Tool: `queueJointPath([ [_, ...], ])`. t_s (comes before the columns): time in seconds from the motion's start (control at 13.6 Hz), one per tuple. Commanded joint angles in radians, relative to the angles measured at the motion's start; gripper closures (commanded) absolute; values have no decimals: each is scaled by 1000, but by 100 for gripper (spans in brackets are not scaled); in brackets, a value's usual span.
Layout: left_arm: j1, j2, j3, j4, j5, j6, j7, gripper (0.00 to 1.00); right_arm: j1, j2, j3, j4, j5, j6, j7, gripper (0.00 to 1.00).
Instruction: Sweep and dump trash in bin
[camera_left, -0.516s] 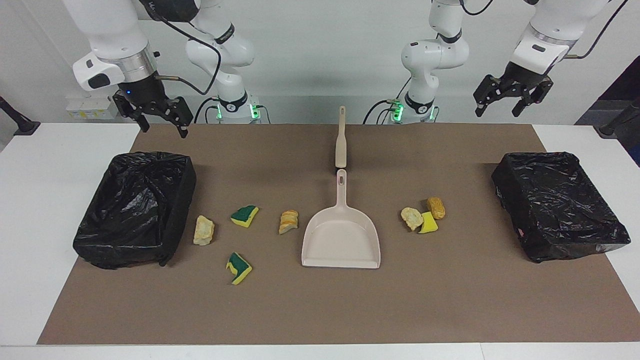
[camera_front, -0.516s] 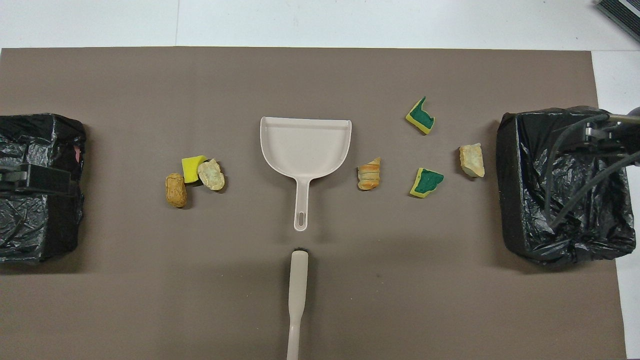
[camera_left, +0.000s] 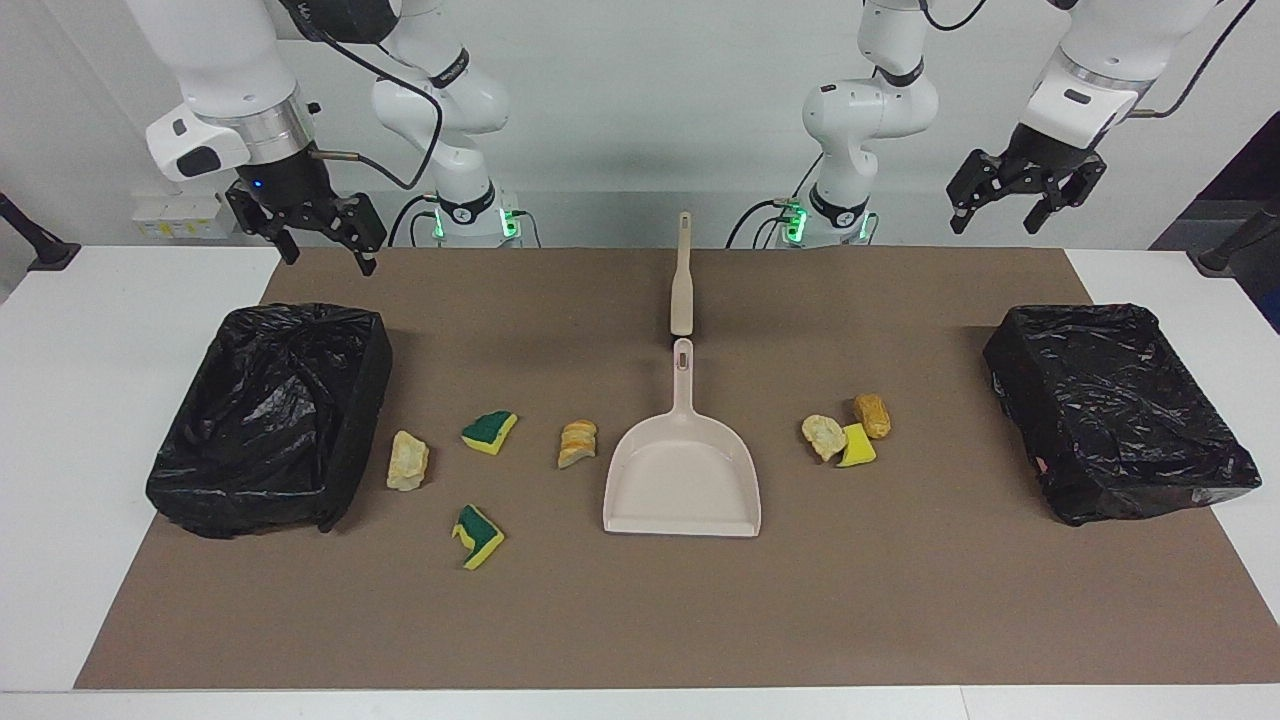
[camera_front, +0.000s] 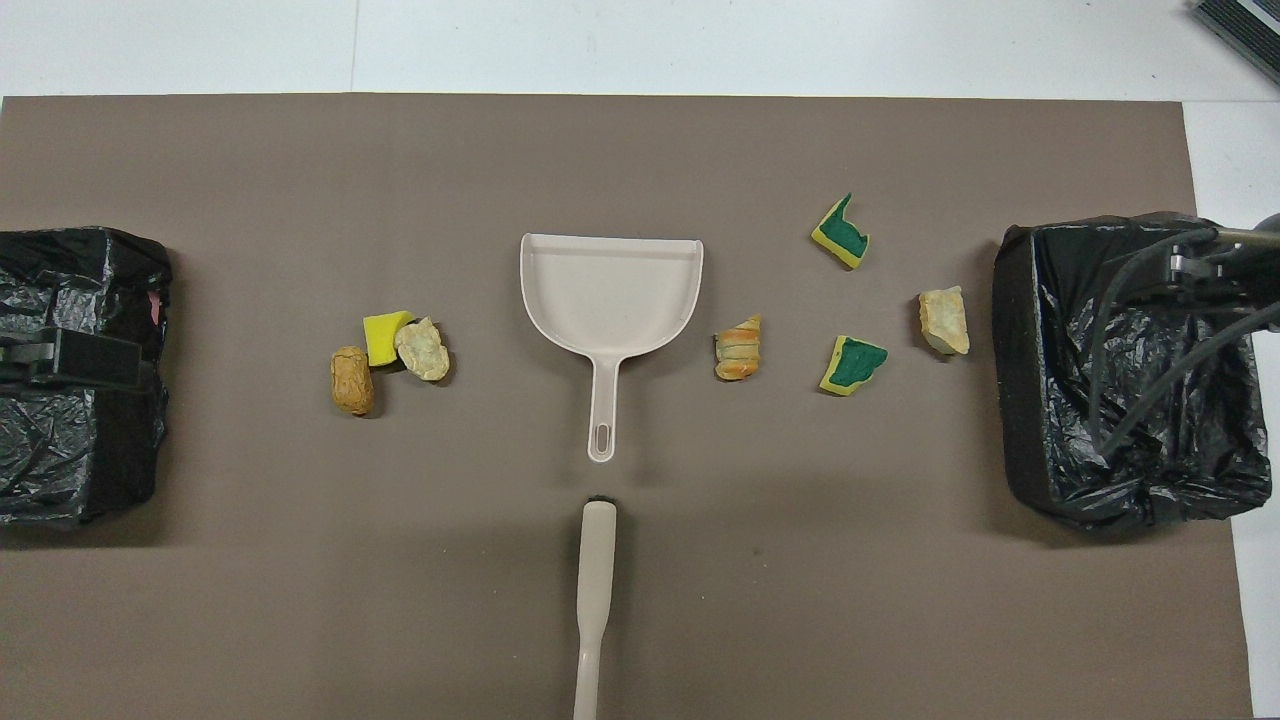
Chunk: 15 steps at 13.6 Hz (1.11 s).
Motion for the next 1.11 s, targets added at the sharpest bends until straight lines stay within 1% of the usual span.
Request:
queueJointPath([
  [0.0,-17,-39,7,-53,-8,-6,-23,0,-10,1,7,16,4,-18,-30,0],
  [0.07,-17,-59,7,-76,-8,-3,-22,0,-10,0,9,15,4,-18,-31,0],
  [0.22,-25,-68,5,-87,-8,-8,-23,0,-10,0,7,15,3,-26,-30,0],
  [0.37,-25,-97,5,-130,-8,-18,-20,0,-7,0,9,13,4,-24,-26,0],
  [0.74,-26,-105,5,-141,-8,-21,-22,0,16,11,24,15,0,-15,-13,0],
  [0.81,-26,-105,5,-141,-8,-23,-22,0,55,29,24,15,-5,-9,6,0],
  [1.03,-26,-105,5,-141,-10,-24,-20,0,164,105,24,31,-6,62,171,0],
])
